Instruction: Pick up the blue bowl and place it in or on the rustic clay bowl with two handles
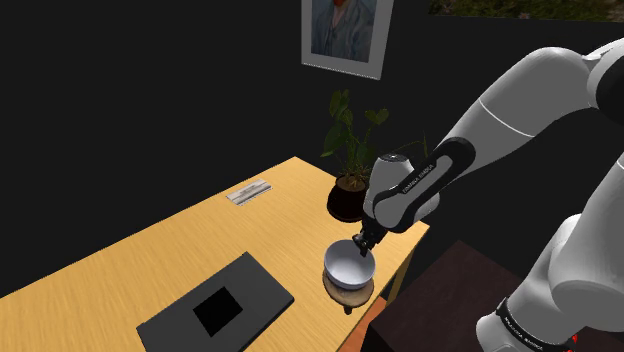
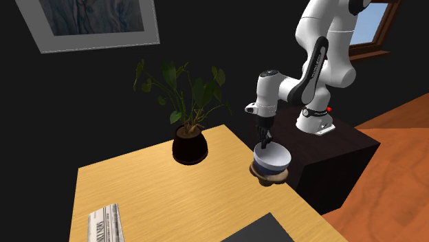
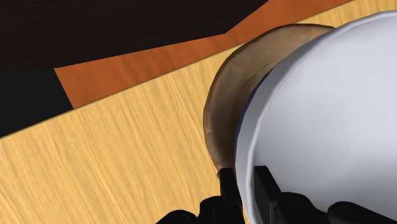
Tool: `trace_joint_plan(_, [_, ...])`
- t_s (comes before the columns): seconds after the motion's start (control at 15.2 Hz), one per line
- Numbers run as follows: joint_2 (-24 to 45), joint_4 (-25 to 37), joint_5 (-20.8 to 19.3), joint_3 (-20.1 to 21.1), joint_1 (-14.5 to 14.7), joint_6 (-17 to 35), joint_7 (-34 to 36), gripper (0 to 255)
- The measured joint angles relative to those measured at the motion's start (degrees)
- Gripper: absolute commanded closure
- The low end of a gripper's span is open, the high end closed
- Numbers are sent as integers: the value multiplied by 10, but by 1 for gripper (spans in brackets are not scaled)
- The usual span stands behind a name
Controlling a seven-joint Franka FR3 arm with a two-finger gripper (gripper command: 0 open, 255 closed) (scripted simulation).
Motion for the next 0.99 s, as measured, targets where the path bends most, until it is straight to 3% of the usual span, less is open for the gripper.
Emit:
trace_joint_plan(0.4, [0, 0, 0, 0, 0, 0, 0, 0])
trace_joint_plan(0.66, [-70, 1, -19, -6, -5, -69, 14, 0])
trace_joint_plan(0.99, [-87, 1, -23, -7, -7, -88, 17, 0])
